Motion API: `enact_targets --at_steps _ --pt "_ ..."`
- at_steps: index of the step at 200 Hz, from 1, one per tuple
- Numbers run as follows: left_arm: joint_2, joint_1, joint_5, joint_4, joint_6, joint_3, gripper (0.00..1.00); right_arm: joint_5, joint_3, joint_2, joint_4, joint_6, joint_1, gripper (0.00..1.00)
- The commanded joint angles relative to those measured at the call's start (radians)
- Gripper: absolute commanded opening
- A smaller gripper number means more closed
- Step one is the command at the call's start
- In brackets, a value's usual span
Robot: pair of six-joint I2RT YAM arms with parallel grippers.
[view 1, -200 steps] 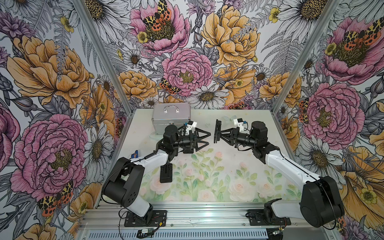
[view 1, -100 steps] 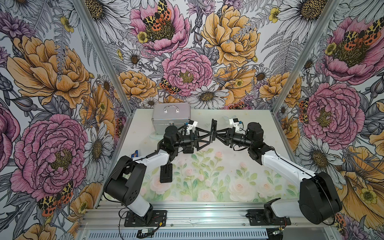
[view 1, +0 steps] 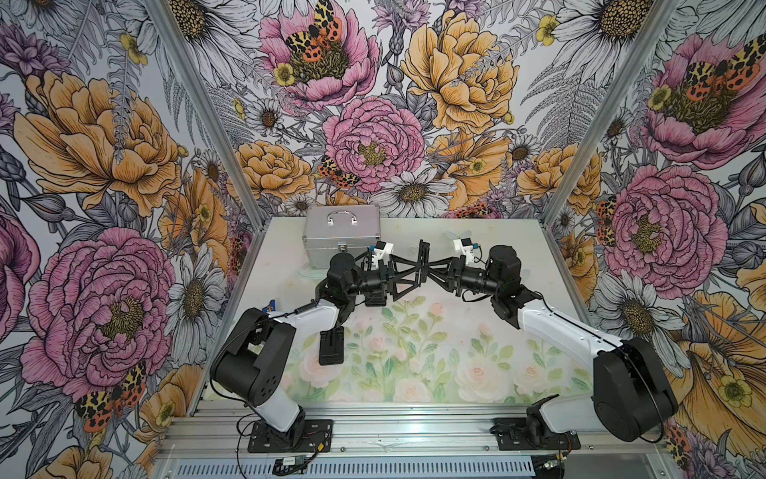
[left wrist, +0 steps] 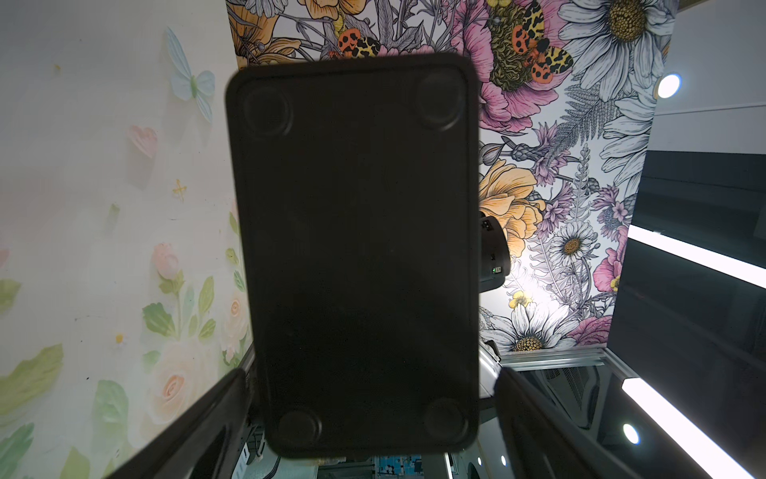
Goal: Open the phone stand
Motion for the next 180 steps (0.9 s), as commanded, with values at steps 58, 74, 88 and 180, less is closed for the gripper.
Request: enact_targets --at_steps 58,74,88,180 --pt "0.006 -0.002 -0.03 0.047 -0.006 -0.017 0.82 0.01 0.004 0.016 0.059 -0.004 0.017 0.0" --pt "0.001 0.0 -0.035 0.049 -0.007 -0.023 0.74 0.011 0.002 0.016 0.058 -0.005 0.018 0.0" --pt "-0.001 0.003 -0.04 0.051 -0.008 -0.029 0.71 0.01 0.003 0.018 0.059 -0.007 0.018 0.0" --pt "-0.03 0.045 -0.065 0.06 -0.013 -0.072 0.37 0.017 -0.003 0.011 0.057 -0.009 0.016 0.0"
